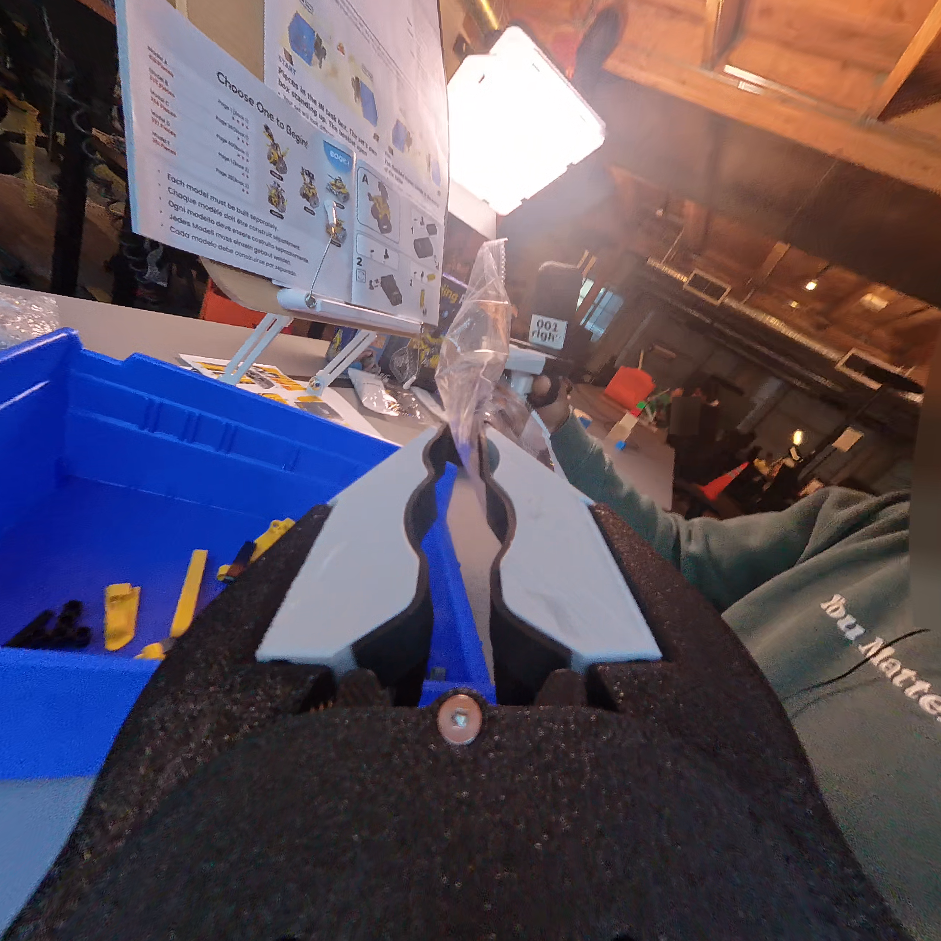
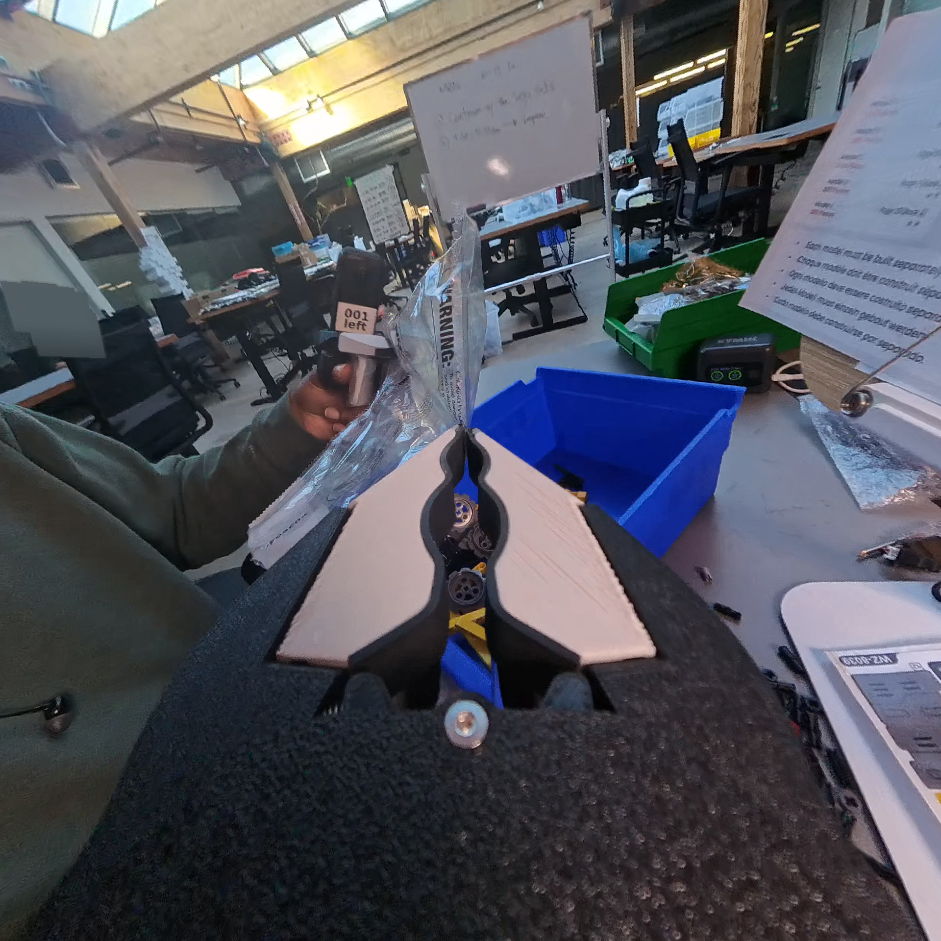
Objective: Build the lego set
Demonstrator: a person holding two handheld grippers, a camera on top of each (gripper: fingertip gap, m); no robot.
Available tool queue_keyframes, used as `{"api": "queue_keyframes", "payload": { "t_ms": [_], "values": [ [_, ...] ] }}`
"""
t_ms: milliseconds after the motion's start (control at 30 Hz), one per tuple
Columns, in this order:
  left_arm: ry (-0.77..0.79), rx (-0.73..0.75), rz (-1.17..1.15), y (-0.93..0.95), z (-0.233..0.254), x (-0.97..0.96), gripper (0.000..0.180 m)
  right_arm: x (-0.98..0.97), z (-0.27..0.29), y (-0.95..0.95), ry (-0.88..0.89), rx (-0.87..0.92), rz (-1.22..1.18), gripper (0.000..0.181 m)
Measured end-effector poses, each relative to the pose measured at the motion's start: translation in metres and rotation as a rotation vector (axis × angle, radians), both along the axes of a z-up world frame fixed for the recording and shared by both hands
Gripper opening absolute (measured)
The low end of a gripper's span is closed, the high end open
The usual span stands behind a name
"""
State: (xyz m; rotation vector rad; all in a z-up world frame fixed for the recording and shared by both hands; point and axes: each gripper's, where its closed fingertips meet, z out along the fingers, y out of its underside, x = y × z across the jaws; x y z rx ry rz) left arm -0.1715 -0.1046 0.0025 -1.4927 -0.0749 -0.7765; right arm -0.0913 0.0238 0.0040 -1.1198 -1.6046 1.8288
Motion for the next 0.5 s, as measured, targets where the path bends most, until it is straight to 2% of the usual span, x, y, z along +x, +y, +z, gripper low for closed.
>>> {"api": "queue_keyframes", "payload": {
  "t_ms": [67, 167, 267, 367, 433, 500],
  "values": [
    [0.111, -0.016, 0.005, -0.013, 0.001, -0.001, 0.030, 0.000, -0.002, -0.001, -0.043, 0.001, -0.003, 0.000],
    [0.329, -0.067, 0.003, -0.027, 0.016, -0.001, 0.049, 0.001, -0.007, -0.008, -0.102, -0.048, 0.050, 0.000],
    [0.507, -0.188, -0.093, -0.024, 0.023, 0.015, 0.059, -0.003, -0.015, -0.017, -0.135, -0.040, 0.072, 0.000],
    [0.541, -0.309, -0.257, -0.009, 0.010, 0.045, 0.062, -0.004, -0.018, -0.027, -0.151, -0.018, 0.087, 0.000],
    [0.601, -0.444, -0.309, 0.001, -0.018, 0.051, 0.057, -0.002, -0.011, -0.030, -0.130, -0.025, 0.094, 0.000],
    [0.638, -0.498, -0.363, 0.002, -0.038, 0.055, 0.009, 0.002, 0.000, -0.021, -0.097, -0.053, 0.073, 0.000]
  ]
}}
